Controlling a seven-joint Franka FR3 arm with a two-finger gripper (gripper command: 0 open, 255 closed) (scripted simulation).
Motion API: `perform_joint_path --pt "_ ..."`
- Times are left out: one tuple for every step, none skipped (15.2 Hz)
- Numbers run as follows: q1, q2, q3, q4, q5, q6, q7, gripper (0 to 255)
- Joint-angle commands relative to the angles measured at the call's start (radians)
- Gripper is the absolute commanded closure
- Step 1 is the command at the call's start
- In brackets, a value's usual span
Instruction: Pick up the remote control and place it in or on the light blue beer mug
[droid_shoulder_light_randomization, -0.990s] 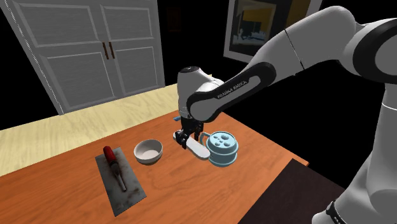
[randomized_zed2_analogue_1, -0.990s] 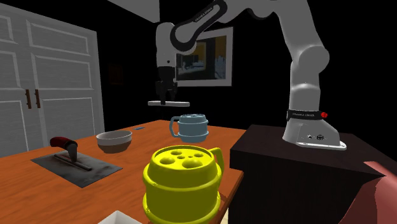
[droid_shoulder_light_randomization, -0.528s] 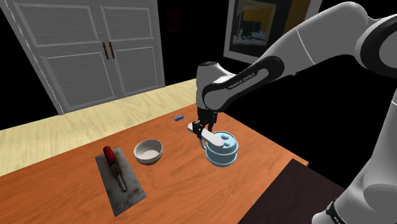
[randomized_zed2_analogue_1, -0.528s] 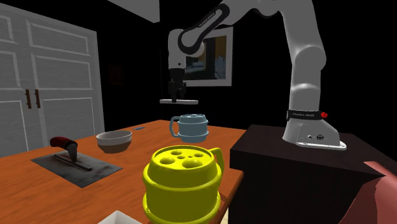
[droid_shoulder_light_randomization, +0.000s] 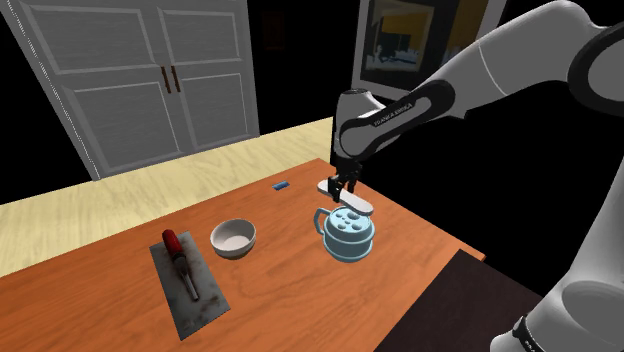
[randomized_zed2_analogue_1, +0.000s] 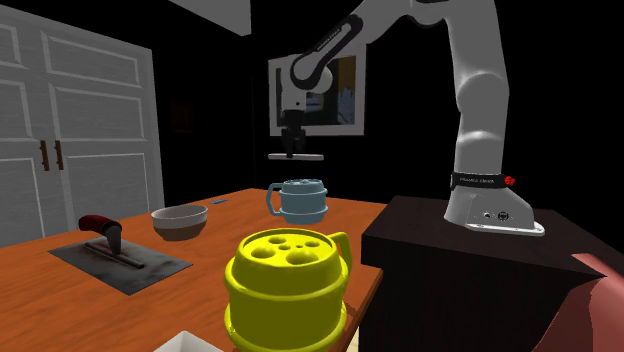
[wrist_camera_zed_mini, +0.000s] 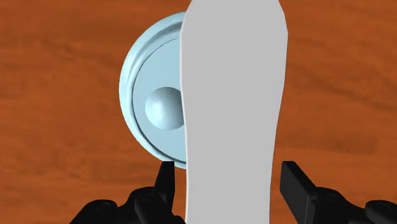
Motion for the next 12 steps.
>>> perform_joint_path --pt "-0.015 0.003 -0.009 -0.011 0.001 0.016 -0.025 255" --pt "-0.014 0.012 -0.01 -0.015 -0.002 0.028 -0.023 255" --pt "-0.014 0.02 -0.011 -0.019 -0.005 0.04 -0.021 255" --pt "-0.013 0.029 -0.012 -0.023 -0.008 0.052 -0.019 255" --pt "-0.012 0.038 -0.013 -0.026 -0.011 0.064 -0.016 255" --pt "-0.011 0.046 -0.014 -0.029 -0.015 0.075 -0.014 255" --pt "-0.011 0.056 -0.015 -0.032 -0.018 0.087 -0.012 255" --pt "-0.01 0.065 -0.016 -0.034 -0.021 0.099 -0.009 255" --pt "-0.009 0.074 -0.018 -0.037 -0.024 0.11 -0.007 255" --pt "-0.008 0.084 -0.019 -0.039 -0.028 0.122 -0.004 255" --pt "-0.007 0.093 -0.02 -0.041 -0.031 0.133 -0.002 255" --pt "-0.006 0.103 -0.022 -0.042 -0.035 0.144 0.001 255"
